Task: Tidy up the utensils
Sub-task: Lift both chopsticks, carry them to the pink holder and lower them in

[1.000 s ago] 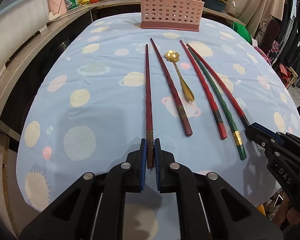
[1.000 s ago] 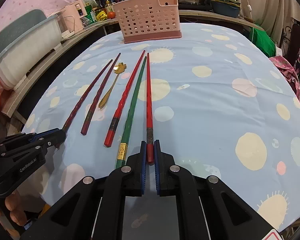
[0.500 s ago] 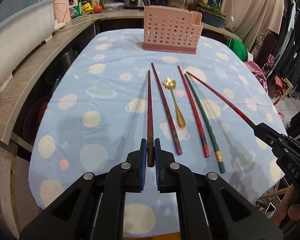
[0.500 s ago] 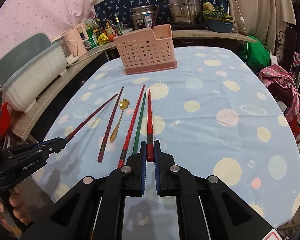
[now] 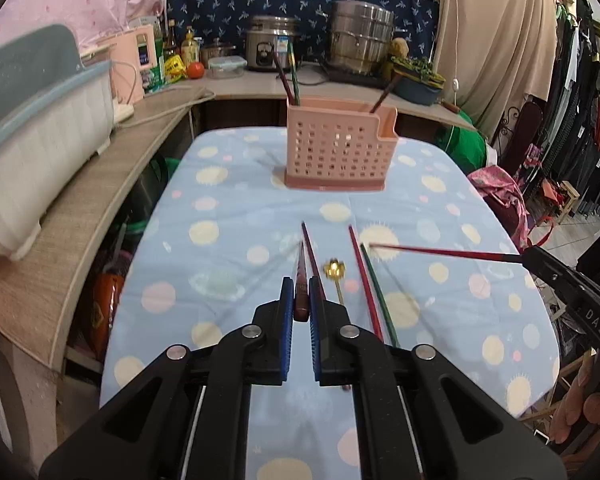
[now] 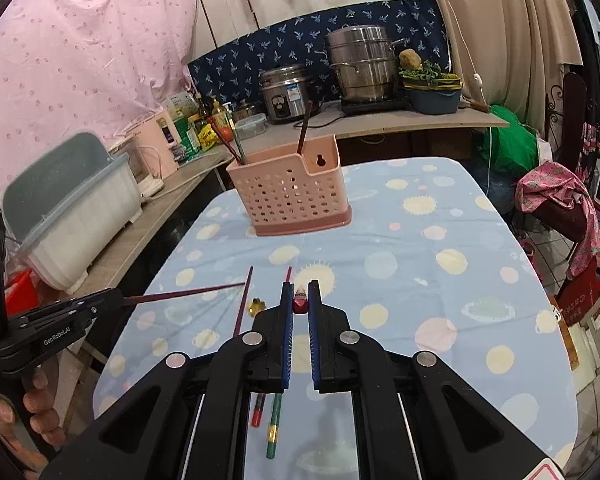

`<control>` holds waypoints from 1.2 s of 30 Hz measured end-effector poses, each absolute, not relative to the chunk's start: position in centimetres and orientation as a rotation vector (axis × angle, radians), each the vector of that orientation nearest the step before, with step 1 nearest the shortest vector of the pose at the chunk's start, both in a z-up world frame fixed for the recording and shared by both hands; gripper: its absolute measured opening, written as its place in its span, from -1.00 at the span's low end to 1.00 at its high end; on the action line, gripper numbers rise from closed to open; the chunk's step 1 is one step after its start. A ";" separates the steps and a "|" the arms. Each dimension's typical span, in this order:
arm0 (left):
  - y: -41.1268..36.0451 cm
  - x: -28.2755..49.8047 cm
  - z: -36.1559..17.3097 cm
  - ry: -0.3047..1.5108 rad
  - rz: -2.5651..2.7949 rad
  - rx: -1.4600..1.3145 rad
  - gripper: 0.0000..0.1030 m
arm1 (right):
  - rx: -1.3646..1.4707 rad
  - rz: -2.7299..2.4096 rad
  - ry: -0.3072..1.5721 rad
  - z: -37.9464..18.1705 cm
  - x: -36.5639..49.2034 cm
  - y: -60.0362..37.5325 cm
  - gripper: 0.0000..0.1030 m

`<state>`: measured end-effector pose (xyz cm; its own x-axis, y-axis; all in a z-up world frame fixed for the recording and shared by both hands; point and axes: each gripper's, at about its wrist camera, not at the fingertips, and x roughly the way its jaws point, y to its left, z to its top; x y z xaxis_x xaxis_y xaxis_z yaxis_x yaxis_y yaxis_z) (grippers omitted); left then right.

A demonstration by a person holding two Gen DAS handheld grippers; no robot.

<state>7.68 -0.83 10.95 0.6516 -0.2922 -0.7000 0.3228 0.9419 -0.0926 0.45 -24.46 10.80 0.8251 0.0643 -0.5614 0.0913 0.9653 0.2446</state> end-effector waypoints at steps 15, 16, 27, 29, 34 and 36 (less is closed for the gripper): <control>-3.0 13.5 17.6 0.681 -0.340 0.038 -0.86 | 0.236 -0.008 0.462 17.0 4.5 -25.6 -0.87; -3.1 13.9 18.2 0.673 -0.342 0.035 -0.86 | 0.245 -0.001 0.455 17.5 4.9 -25.8 -0.87; -4.5 17.9 25.2 0.531 -0.342 -0.002 -0.86 | 0.285 0.033 0.355 22.0 9.1 -27.0 -0.87; -4.9 18.9 26.5 0.498 -0.336 -0.009 -0.86 | 0.289 0.037 0.340 22.7 10.1 -27.3 -0.87; -5.9 21.4 29.2 0.434 -0.321 -0.020 -0.86 | 0.291 0.035 0.304 24.8 13.4 -27.8 -0.87; -6.4 22.7 30.0 0.418 -0.318 -0.027 -0.86 | 0.293 0.036 0.290 25.6 14.8 -28.0 -0.87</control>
<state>22.71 -6.36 29.98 0.8649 -0.3093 -0.3953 0.2984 0.9501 -0.0905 14.77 -27.99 25.64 0.9580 0.0771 -0.2762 0.0066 0.9570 0.2901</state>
